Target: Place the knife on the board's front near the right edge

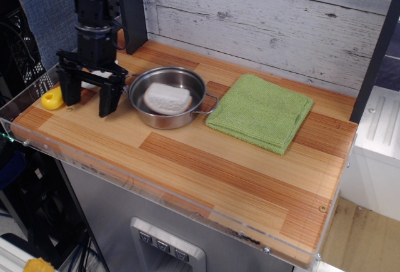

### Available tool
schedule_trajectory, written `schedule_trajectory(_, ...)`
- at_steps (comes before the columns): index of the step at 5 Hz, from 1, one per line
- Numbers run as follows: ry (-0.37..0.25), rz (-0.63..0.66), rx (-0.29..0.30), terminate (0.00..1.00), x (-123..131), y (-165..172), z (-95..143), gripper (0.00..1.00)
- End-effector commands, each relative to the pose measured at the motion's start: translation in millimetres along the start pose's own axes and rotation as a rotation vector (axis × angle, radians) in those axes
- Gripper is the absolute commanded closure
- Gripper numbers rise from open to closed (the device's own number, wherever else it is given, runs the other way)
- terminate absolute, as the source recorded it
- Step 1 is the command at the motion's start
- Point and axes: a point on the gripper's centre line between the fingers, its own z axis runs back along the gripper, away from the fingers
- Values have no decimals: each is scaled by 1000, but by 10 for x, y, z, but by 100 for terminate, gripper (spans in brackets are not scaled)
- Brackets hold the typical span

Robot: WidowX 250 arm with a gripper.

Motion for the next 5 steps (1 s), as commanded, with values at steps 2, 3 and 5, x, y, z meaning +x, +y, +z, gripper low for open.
schedule_trajectory(2,-65,7,-18,0,-73,251,277,0)
schedule_trajectory(3,-88,9,-37,0,-104,277,322,0)
schedule_trajectory(5,-107,29,-46,0,-119,382,413,0)
